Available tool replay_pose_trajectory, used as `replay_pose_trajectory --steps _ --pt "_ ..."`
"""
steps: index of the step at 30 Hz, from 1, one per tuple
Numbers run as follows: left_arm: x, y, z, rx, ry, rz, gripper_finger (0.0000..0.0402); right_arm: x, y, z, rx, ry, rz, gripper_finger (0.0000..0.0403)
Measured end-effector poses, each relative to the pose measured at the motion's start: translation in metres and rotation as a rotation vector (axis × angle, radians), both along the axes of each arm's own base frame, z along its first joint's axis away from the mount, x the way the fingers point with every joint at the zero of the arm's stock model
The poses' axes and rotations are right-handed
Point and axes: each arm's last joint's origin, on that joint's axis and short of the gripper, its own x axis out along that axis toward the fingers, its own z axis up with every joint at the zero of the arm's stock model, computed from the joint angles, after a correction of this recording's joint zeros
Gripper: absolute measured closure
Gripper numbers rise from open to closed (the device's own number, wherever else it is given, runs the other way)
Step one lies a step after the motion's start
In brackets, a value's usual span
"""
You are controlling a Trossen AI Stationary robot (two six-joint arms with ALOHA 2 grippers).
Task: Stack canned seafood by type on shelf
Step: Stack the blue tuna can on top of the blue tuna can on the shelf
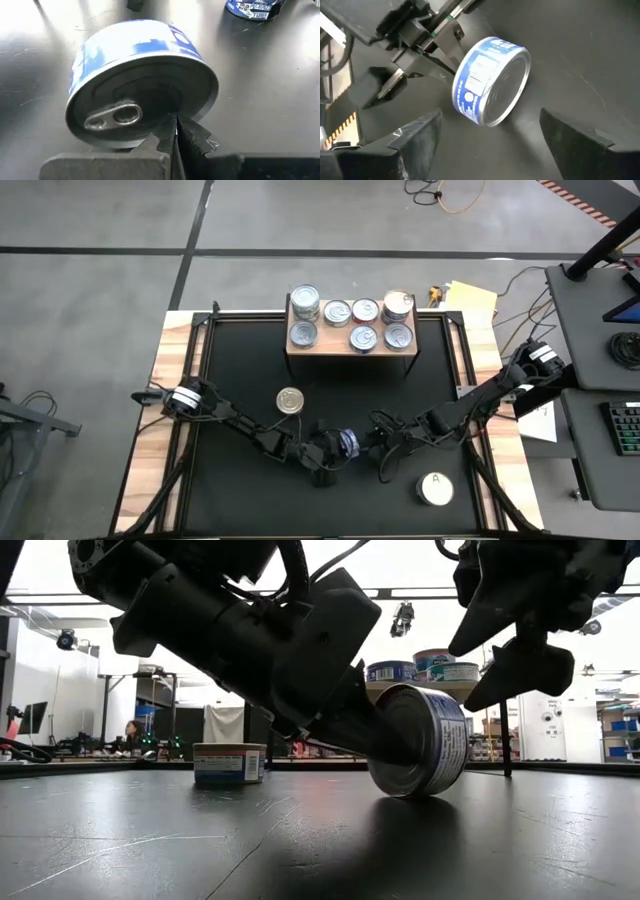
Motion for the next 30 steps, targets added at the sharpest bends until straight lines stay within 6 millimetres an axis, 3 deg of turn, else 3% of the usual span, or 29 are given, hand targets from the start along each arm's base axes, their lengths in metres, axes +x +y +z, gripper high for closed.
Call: replay_pose_trajectory --steps 9,15,20,25,30 --pt "0.005 -0.002 -0.007 -0.017 -0.063 -0.004 0.0401 0.008 0.002 -0.014 -0.074 0.040 0.010 0.0063" --pt "0.006 -0.002 -0.011 -0.024 -0.063 0.003 0.0401 0.035 0.015 -0.011 -0.208 0.031 0.145 0.0072" --pt "0.006 -0.002 -0.011 -0.025 -0.066 0.009 0.0401 0.051 0.020 -0.010 -0.307 0.128 0.166 0.0084" --pt "0.006 -0.003 -0.010 -0.029 -0.067 0.007 0.0401 0.060 0.023 -0.017 -0.369 0.244 0.153 0.0120" --pt "0.005 -0.005 -0.010 -0.029 -0.066 0.002 0.0401 0.066 0.026 -0.020 -0.380 0.249 0.162 0.0195"
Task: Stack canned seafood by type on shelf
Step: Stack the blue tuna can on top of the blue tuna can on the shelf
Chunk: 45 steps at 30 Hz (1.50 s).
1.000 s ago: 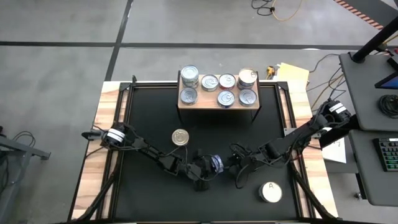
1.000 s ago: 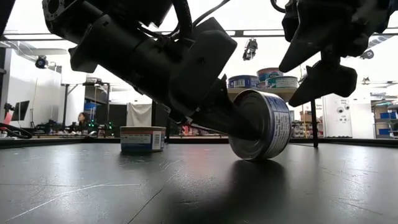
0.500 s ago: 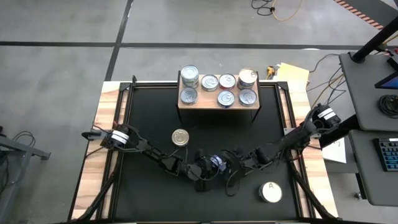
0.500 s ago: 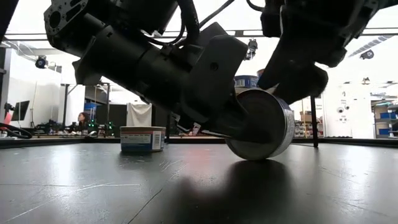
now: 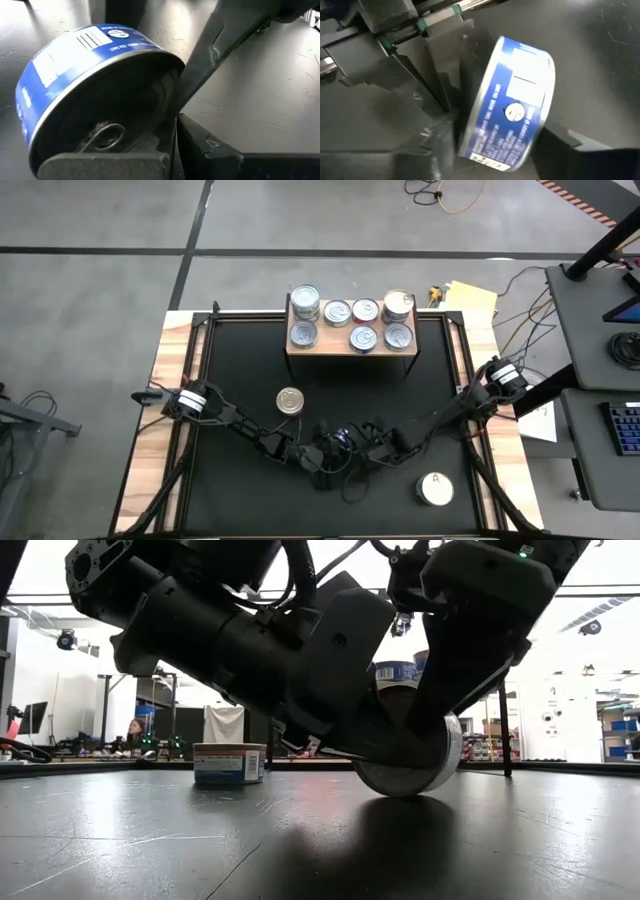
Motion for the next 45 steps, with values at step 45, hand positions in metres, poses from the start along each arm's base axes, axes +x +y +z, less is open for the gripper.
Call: replay_pose_trajectory --steps 45 --pt "-0.106 0.005 0.112 0.225 -0.654 -0.271 0.0402 -0.085 -0.044 0.013 0.198 -0.723 -0.033 0.0268"
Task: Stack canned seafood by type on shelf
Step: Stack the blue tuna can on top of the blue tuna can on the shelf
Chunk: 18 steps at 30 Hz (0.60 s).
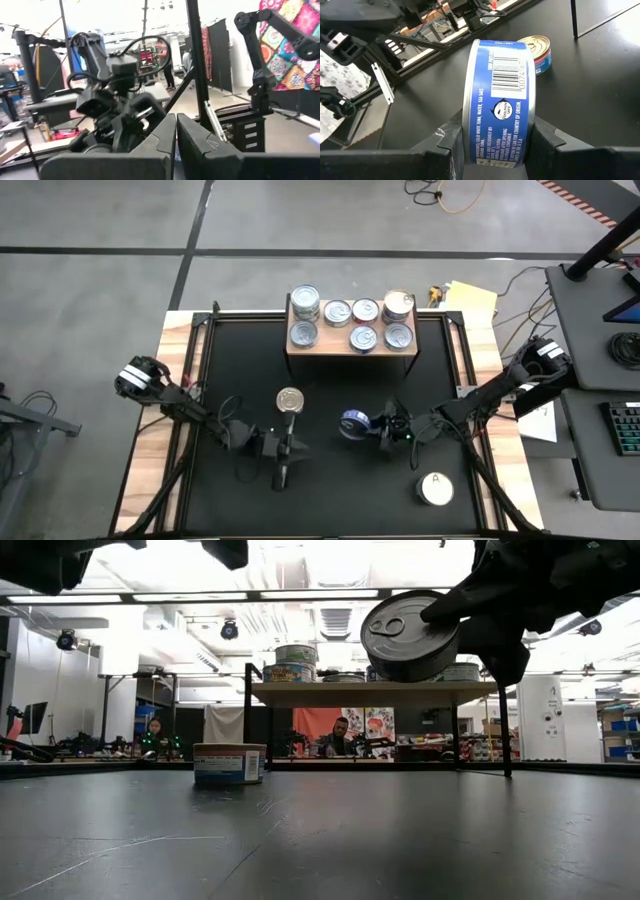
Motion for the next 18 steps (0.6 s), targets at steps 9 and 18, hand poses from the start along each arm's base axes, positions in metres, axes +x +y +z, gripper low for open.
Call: replay_pose_trajectory --steps 9,18 --pt "0.005 0.002 0.006 -0.139 0.018 0.131 0.0401 0.000 0.001 0.000 0.015 0.001 0.027 0.0268" --pt "0.017 0.002 0.003 -0.272 0.152 0.255 0.0328 0.000 0.004 0.002 0.018 -0.017 0.052 0.0268"
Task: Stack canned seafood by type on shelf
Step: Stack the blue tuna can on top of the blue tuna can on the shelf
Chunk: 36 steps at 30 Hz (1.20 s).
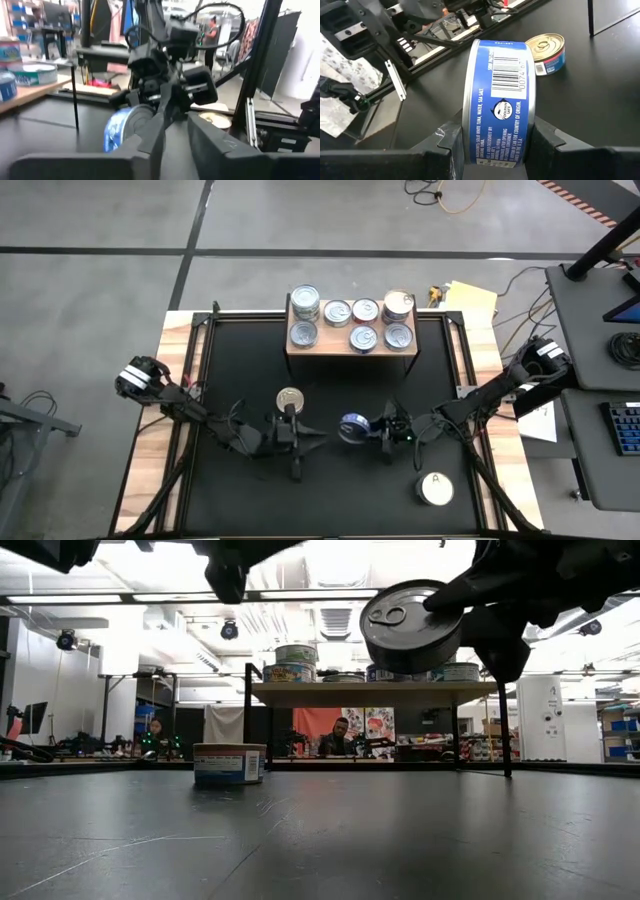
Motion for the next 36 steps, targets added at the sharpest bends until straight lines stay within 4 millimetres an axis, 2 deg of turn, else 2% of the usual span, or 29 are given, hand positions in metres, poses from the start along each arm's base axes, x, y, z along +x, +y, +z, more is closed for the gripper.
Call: replay_pose_trajectory --steps 5,10,16,27,36 --pt "0.007 -0.001 -0.001 0.012 0.085 0.008 0.0264 0.001 0.001 0.002 -0.042 -0.022 0.018 0.0268" --pt "0.008 -0.002 -0.004 0.052 0.126 -0.043 0.0205 0.001 0.004 0.004 -0.090 -0.032 0.121 0.0268" --pt "0.009 0.005 -0.010 0.050 0.148 -0.090 0.0160 0.000 0.005 0.005 -0.163 -0.040 0.144 0.0268" --pt "0.018 0.027 -0.010 -0.019 0.145 -0.083 0.0148 0.008 0.009 0.021 -0.325 -0.116 0.202 0.0268" --pt "0.018 0.025 -0.009 0.015 0.142 -0.159 0.0147 0.011 0.009 0.025 -0.386 -0.126 0.212 0.0268"
